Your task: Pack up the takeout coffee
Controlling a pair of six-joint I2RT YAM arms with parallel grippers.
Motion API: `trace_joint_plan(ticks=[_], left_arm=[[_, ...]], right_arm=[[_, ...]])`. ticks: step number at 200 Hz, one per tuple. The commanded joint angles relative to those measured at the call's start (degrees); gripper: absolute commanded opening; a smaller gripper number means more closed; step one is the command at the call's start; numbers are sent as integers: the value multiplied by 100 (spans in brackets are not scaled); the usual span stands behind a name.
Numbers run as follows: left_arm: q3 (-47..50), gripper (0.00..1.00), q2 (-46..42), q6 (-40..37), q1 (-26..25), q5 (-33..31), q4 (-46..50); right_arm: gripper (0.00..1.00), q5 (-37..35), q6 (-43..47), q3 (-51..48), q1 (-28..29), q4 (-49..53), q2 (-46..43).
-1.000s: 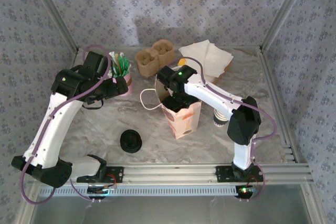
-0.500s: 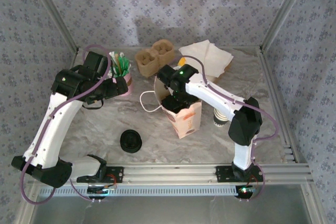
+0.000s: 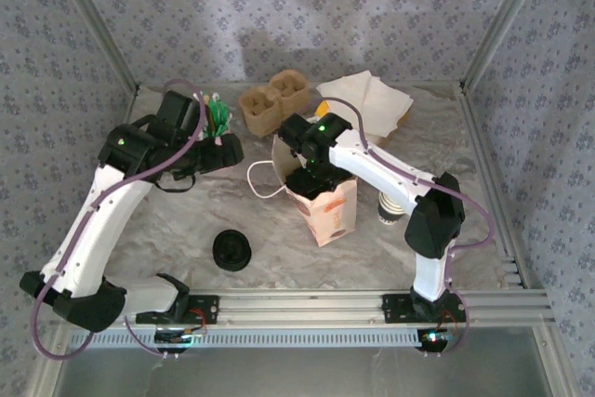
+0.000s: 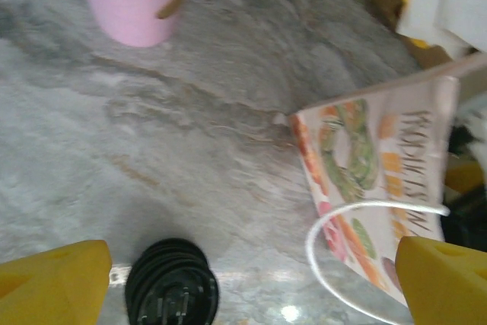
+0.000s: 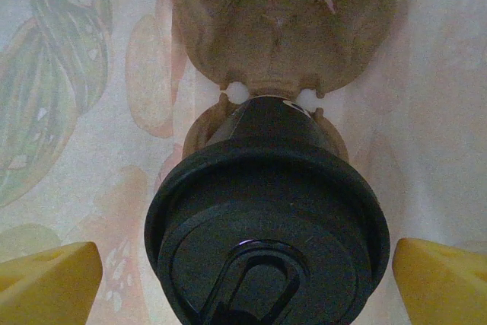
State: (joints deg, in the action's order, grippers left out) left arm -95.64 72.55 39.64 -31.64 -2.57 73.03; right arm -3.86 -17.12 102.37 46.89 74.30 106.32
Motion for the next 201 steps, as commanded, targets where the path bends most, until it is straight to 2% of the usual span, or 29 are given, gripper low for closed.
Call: trace_joint_plan(ticks=[1,35,98,170,201], left_arm=[[-48,96,274,-68,-285,370,-433],[-88,96,605,-112,-526,366,-552],[71,89,859,-79,-668,433,-937],[184,72,1137,-202,-825,427,-1131],[264,58,1182,-221,-875,323,-1155]], right_arm=[[100,-101,-84,-37,33,48,-235],[100,-81,-89,-75,39,-12,-236],[100,-41,-80,-129,4,-73,-235],[100,11,-89,-207,-25,-153,-252],[100,25,-89,-233,-45,-180,-270]])
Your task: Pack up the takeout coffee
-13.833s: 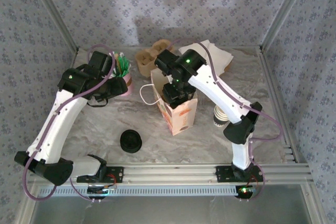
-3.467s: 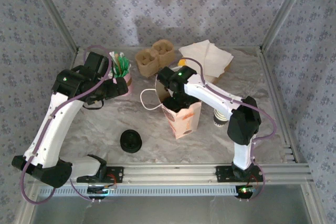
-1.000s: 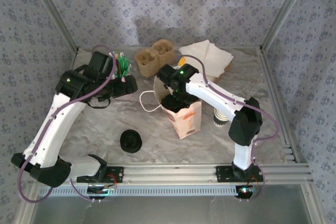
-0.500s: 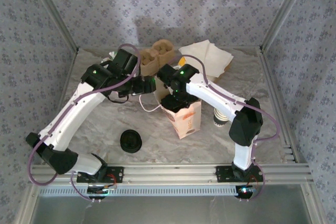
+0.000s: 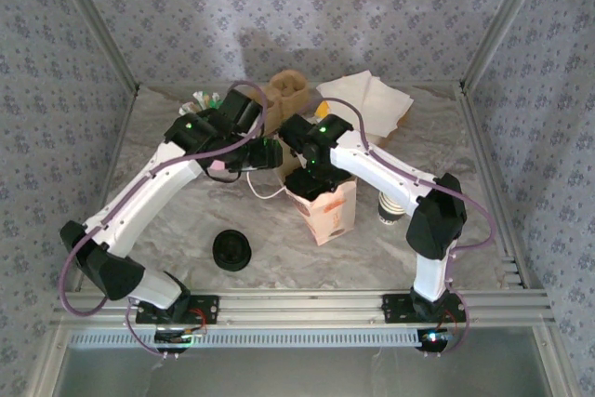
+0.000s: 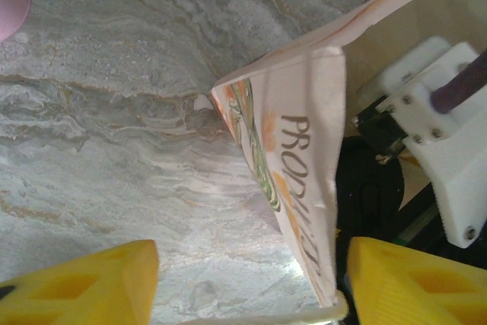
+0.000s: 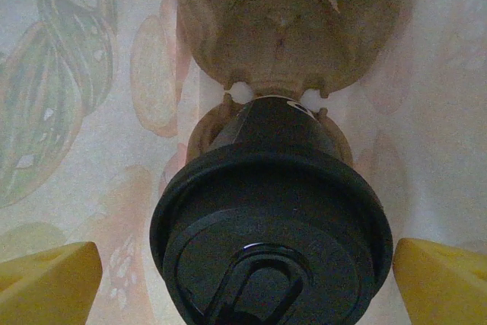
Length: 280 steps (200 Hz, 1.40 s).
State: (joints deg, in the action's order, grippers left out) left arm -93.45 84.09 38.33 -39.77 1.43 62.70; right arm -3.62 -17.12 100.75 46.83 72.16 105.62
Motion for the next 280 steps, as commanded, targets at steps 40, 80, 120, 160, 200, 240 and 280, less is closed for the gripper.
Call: trace_joint_plan(ticks=[40,80,120,160,200,240,280], left_arm=[[-23,43,99,-131,-149,-255,-78],[-231,26,223,-200,-257,-378,21],[-506,15,368,-277,-376,-484,145],[-692,1,506,-317,-451,-503,258],[-622,0,444,-282,-461,-585,287],[-672,0,507,-350,-446,-548,322],[-870,0,621,-551,-444,-521,409]], right_arm=[[100,19,-88,-99,-70,-8,-226],[100,45,-93,-86,-86,-36,-222],[100,54,-124,-91,-97,-89,-243],[100,62,-124,-190,-104,-249,-278],[99,46,-35,-487,-105,-592,-475],[99,110,162,-758,-105,-977,-688],[98,176,406,-975,-97,-1319,-903]])
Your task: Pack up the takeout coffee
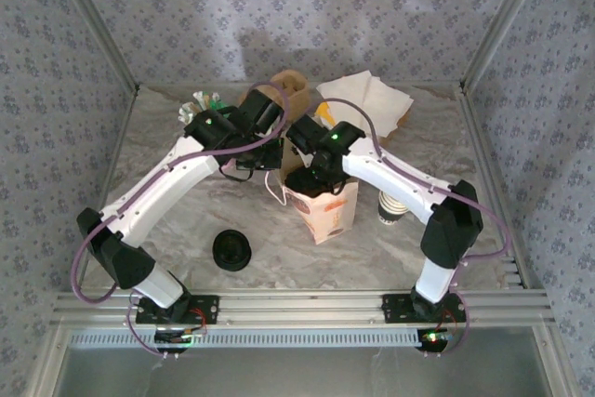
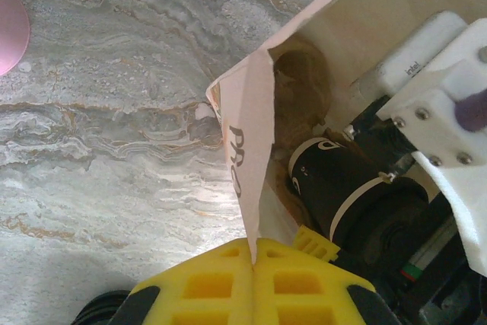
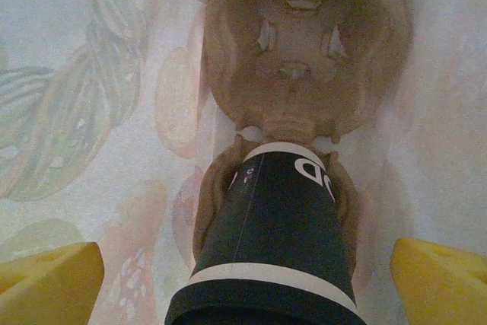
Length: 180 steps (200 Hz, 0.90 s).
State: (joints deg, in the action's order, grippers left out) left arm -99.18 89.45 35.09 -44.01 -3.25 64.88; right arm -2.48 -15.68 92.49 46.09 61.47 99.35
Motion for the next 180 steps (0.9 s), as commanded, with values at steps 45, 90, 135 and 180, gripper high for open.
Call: trace_joint_plan(ticks=[45,90,135,180], left_arm=[[-410,0,143,-318,14,-55,268],[-434,0,154,-358,34,-37,330],[-415,0,143,-380,76,-14,366],[-451,0,169,-405,118,52,410]], right_arm=[[98,115,447,-266,-30,-375,-399],[99,191,735,-625,-16,-891,-713],[99,258,889,-793,-12,-1050,-909],[98,461,1029,-987,-16,-1290,-1074]])
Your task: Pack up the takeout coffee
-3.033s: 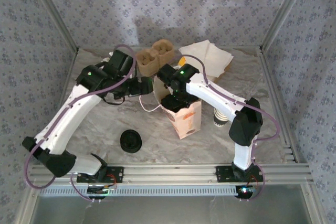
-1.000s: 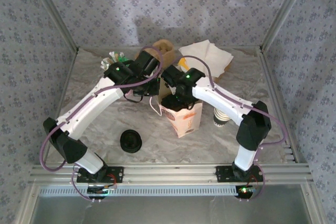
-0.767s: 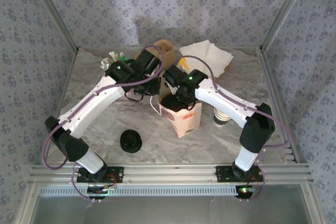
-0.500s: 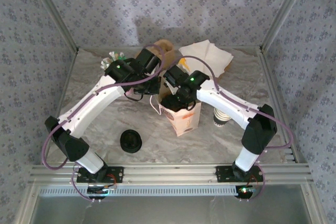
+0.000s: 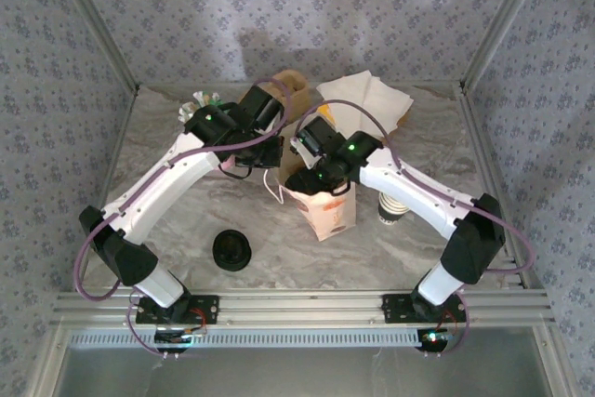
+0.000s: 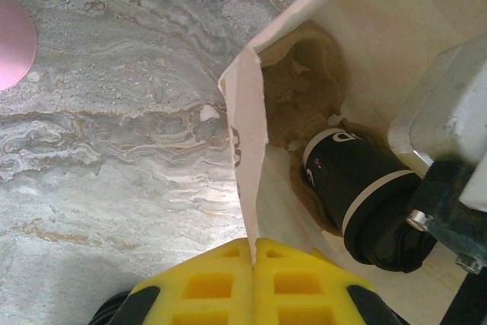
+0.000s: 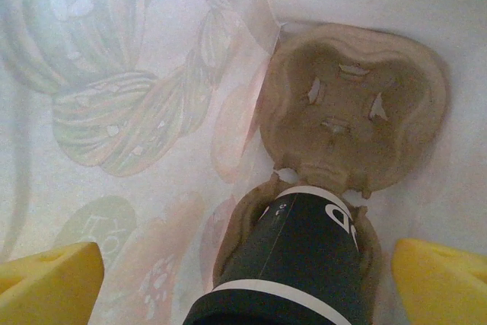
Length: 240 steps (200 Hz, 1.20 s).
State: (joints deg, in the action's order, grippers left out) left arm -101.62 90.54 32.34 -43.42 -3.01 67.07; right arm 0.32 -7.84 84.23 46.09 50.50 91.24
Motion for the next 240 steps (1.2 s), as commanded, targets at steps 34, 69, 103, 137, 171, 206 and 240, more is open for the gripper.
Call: trace_joint_plan(ticks=[34,69,103,137,171,206,240], left_arm=[[-301,0,69,-188,114,54,270],[-394,0,94,-254,172,72,351],[-429,0,121,-272,176,106,386],[-454,0,130,-280,176,124,403],[-472,0,131,-281,180,120,438],[-455,0,104,-272,182,115,474],[-464,0,87,-263,176,88,500]], right_arm=[[99,481,397,-522,-30,-622,-513],[99,704,656,-730,-34,-837,-648],[99,926,942,-911,-32,-1109,-787],[99,990,1111,-1092,-12,-1405,-976],[99,829,1088,-1141,-47,-1551,-1081],[97,562,458,-1086,-215,-1578,-1013],[96,392,29,-1071,-271,-1772,-944]])
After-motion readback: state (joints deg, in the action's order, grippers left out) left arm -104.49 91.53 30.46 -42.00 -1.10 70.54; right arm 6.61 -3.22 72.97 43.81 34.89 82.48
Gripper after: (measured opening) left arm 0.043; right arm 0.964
